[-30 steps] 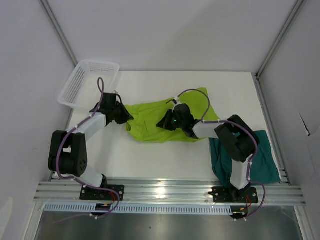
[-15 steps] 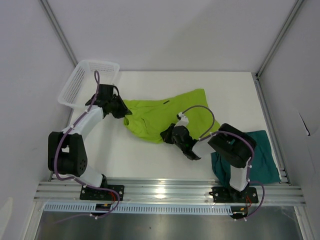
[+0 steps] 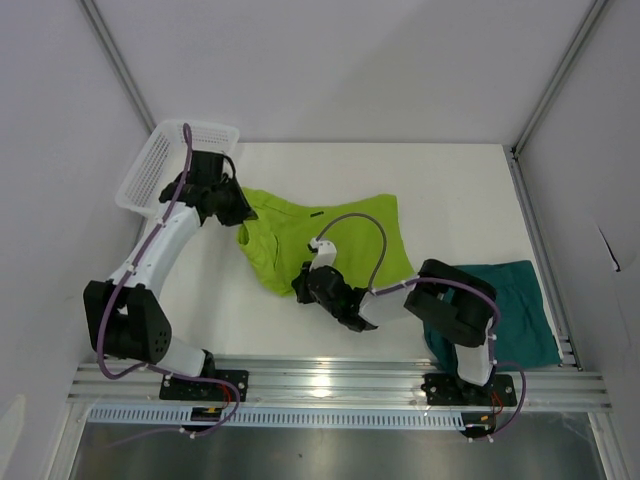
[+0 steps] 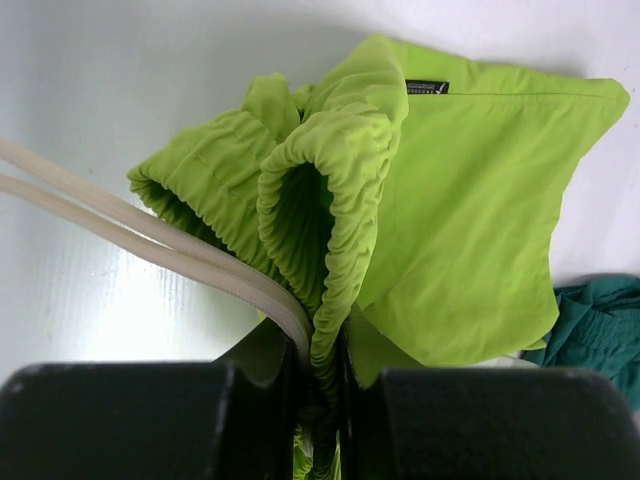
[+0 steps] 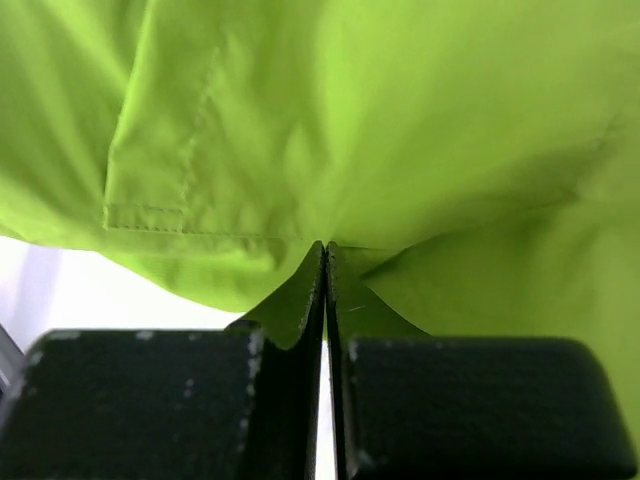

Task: Fold and stack the shorts
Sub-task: Fold the shorts

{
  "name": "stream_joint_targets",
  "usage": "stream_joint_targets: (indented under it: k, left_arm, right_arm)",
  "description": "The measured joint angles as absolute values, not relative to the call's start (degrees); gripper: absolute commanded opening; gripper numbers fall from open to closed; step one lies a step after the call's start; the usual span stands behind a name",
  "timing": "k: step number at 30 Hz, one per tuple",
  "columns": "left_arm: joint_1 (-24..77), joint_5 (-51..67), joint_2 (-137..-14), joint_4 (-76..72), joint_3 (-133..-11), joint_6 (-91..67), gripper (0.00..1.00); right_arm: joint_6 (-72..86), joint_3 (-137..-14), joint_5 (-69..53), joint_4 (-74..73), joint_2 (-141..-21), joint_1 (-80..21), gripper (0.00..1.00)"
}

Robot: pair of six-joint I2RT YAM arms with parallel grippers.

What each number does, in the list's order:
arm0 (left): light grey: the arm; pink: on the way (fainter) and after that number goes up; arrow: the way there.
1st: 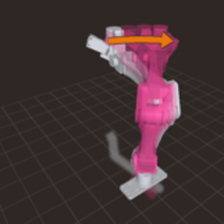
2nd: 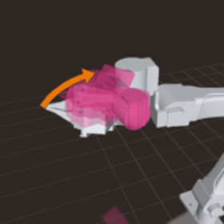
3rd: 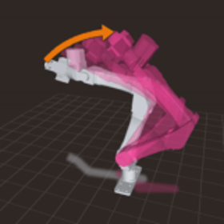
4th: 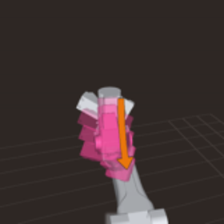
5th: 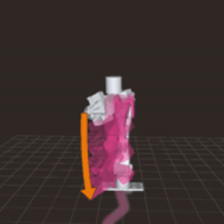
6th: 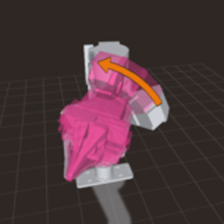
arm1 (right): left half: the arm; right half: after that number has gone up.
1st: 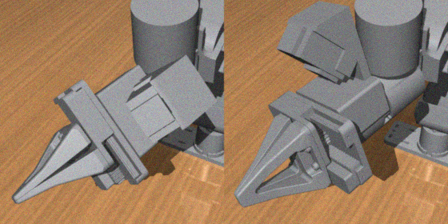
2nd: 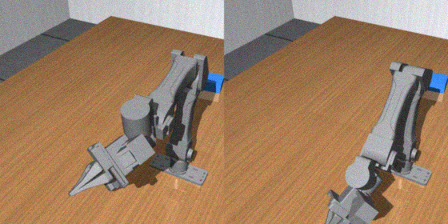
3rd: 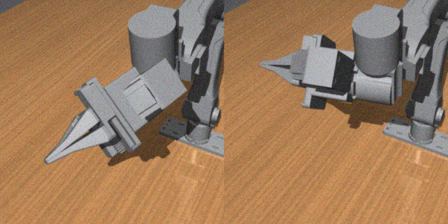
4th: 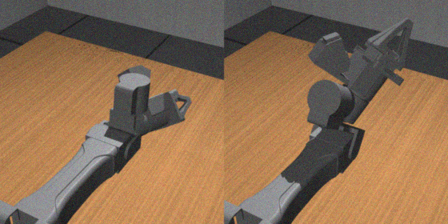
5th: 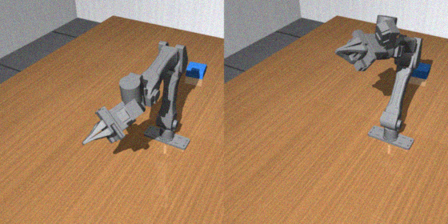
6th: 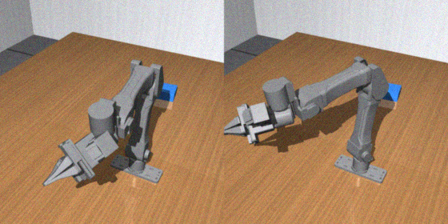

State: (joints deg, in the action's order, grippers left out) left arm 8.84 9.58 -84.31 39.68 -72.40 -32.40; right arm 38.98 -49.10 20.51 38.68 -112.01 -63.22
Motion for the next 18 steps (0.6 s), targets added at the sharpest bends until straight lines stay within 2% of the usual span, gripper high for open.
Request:
stream_joint_targets:
  k: [5, 11, 18]
  left_arm:
    - [9.3, 7.3, -84.3, 43.6, -77.4, -30.1, 0.0]
    - [10.0, 5.5, -84.3, 44.5, -79.5, -27.9, 0.0]
    - [12.6, 2.6, -87.0, 47.1, -82.2, -26.4, 0.0]
  right_arm:
    - [36.8, -50.1, 18.7, 29.3, -104.1, -60.8, 0.02]
    - [35.8, -50.1, 11.6, 22.1, -94.2, -52.6, 0.02]
    - [35.2, -52.6, -2.6, 14.1, -97.2, -44.7, 0.02]
